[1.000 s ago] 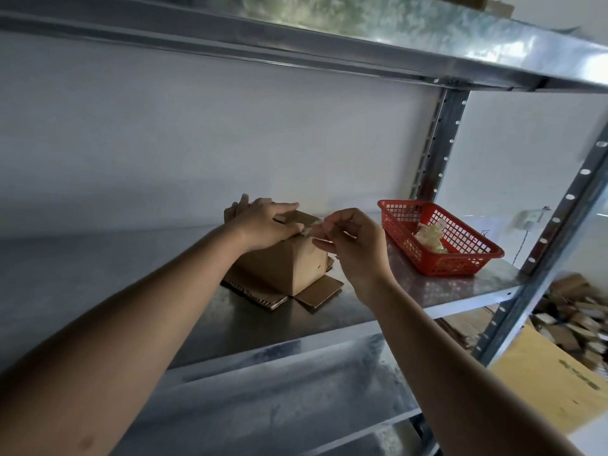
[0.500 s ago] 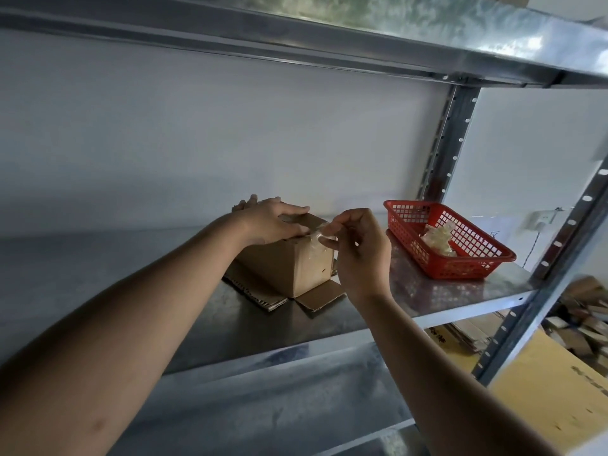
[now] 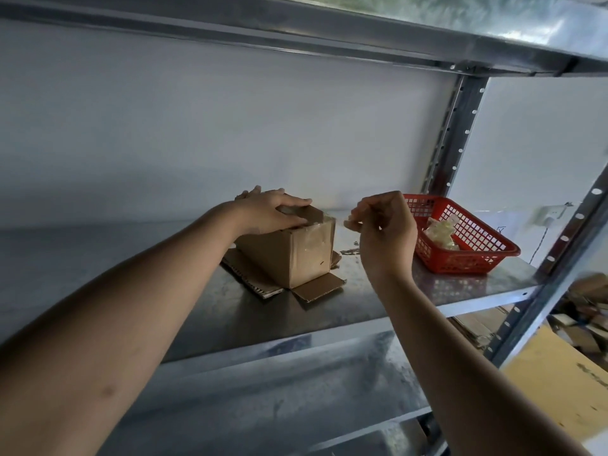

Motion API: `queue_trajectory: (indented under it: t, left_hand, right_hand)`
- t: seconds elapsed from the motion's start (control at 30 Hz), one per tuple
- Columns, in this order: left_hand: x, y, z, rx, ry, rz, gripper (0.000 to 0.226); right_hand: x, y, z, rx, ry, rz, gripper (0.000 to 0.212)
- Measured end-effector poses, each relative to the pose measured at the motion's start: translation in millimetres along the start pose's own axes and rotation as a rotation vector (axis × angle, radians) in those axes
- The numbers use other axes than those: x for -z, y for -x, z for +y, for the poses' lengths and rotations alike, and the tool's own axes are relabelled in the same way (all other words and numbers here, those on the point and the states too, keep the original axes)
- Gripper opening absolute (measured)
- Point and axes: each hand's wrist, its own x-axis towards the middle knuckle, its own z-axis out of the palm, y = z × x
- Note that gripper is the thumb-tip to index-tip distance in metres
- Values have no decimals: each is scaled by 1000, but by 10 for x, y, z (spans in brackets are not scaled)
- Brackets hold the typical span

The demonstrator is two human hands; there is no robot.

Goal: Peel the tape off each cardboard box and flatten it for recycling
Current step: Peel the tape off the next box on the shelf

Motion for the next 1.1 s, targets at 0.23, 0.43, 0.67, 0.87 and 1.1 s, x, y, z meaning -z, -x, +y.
queue_trajectory:
  t: [0.23,0.43,0.67,0.87,1.1]
  left_hand:
    - [91,4,22,-55,26,-85,51]
    - [123,-57,32,-83,174,-85,41]
    - [30,-94,-75,-163,42,-60,40]
    - [34,-123,-131,-132,-39,-87,39]
    - [56,-97,-192,-169,29,-74,56]
  right_hand:
    - [0,-235,-64,326,383,-101,10]
    - [-80,-312,-41,390,559,-606,21]
    - [-104,-482,-18,329,517,-654,22]
    - [-157,-540,-25,470,676,-719,24]
    - [-103,-465,93,-418,-102,-373,7]
